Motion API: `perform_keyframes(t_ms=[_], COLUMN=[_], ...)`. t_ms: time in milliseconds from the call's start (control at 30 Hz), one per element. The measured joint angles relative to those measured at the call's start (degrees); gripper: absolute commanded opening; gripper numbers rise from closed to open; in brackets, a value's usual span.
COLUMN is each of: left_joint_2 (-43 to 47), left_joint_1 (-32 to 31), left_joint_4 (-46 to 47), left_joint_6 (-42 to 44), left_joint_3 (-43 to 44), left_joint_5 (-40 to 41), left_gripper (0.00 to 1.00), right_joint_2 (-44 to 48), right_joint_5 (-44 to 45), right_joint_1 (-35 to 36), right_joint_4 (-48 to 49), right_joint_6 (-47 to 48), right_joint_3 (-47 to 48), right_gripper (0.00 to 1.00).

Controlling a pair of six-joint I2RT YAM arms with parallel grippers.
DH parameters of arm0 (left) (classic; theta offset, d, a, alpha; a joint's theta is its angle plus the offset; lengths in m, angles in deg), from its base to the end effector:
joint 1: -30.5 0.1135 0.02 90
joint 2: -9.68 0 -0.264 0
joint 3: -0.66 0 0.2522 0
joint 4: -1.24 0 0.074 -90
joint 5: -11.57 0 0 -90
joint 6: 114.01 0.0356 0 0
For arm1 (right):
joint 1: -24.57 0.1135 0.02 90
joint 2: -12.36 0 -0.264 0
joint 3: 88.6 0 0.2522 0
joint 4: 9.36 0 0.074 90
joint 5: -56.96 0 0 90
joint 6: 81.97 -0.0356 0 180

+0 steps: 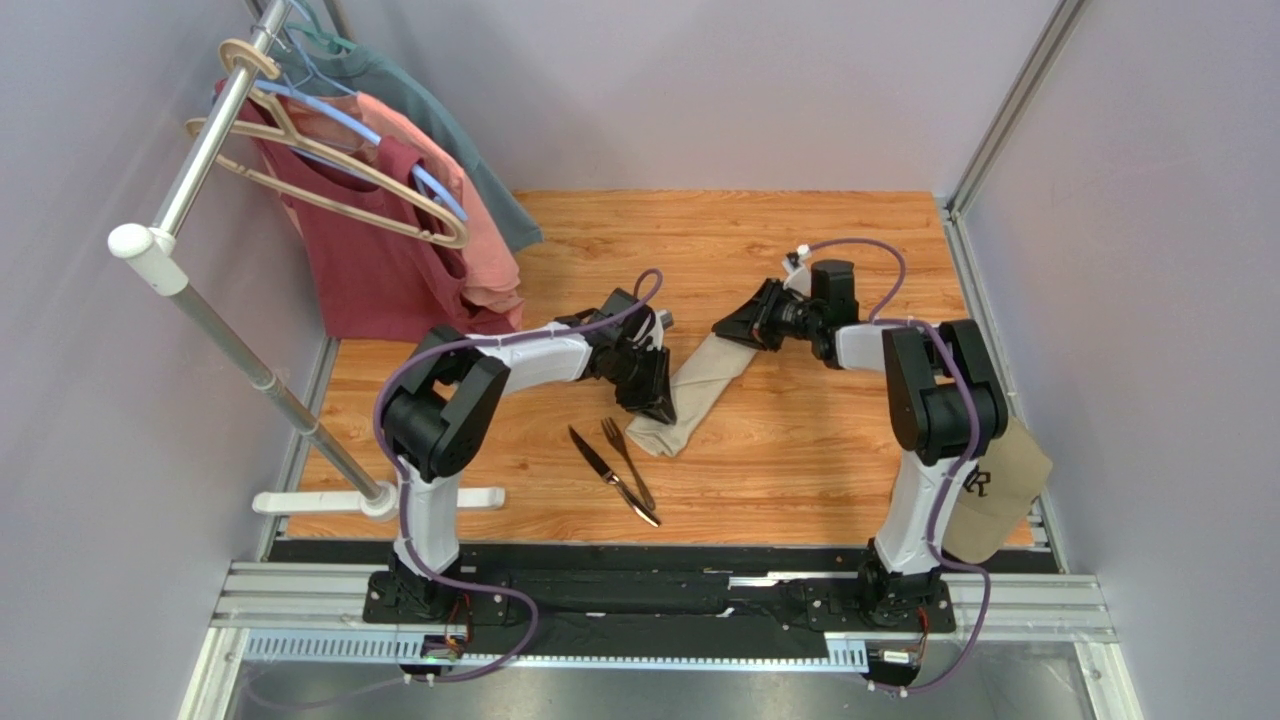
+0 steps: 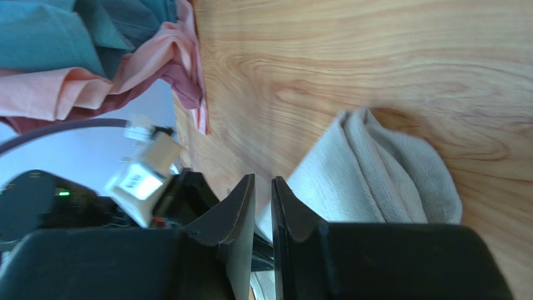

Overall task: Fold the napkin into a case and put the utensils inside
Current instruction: Smooth out the smaller rectangle-folded napkin at the center of the board, then pick up the fork from the center of the board.

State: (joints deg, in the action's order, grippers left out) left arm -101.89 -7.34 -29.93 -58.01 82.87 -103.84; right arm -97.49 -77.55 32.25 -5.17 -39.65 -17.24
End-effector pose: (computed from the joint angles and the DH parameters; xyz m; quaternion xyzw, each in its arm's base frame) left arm 0.2979 -0.2508 0.1429 0.0875 0.9410 -0.3178 0.0762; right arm 0.3823 0.0767 0.1488 0.1136 0.8295 0.4974 0.2273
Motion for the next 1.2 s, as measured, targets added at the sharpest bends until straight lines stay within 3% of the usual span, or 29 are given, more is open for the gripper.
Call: perform_keyframes(t_ms=[167,300,333,367,400,500,667,800,900,1200], left_joint_2=[-5.42,-7.89,-7.34,-5.86,-4.04,6.03,33.83,52.04,58.8,68.26], left_joint_1=[0.26,0.39,0.39,0.44,0.5,0.57,0.83,1.6,1.7,1.9], left_joint_4=[-2.69,-4.98,-4.9,-4.39,-4.68,-7.15,-14.14,-16.48,-18.4,-27.28], left_joint_6=[1.4,2.99,3.1,3.13,3.23,2.97,1.77,0.17,-1.01,-2.91], left_joint_3=[10.03,15.54,15.17,13.4,11.52,3.1,-6.47,-7.91,-8.5,-13.42], left_joint_5=[3.58,6.62,7.08,7.8,8.24,10.08,17.22,18.67,18.75,20.79], left_gripper=[0.29,0.45,0.48,0.59,0.74,0.77,0.82,0.81,0.8,0.79], right_joint_2=[-4.81,-4.92,-4.55,-3.72,-2.38,5.09,20.13,24.17,23.19,11.74], right_joint_5=[0.52,2.1,2.99,4.24,5.95,13.64,25.42,30.36,33.0,40.81], right_joint_1=[-0.5,-1.68,-1.75,-1.77,-1.57,1.46,16.94,30.97,37.03,46.42], right_joint_4=[-0.55,-5.7,-8.15,-11.19,-14.64,-25.44,-38.64,-43.21,-46.31,-52.65], right_joint_6=[-0.37,2.16,3.54,5.07,6.99,12.55,20.22,24.35,26.38,29.2], right_joint_3=[0.11,2.82,4.07,5.44,6.67,8.52,9.27,8.5,7.58,8.02], right_gripper=[0.2,0.4,0.45,0.49,0.62,0.7,0.7,0.55,0.46,0.47])
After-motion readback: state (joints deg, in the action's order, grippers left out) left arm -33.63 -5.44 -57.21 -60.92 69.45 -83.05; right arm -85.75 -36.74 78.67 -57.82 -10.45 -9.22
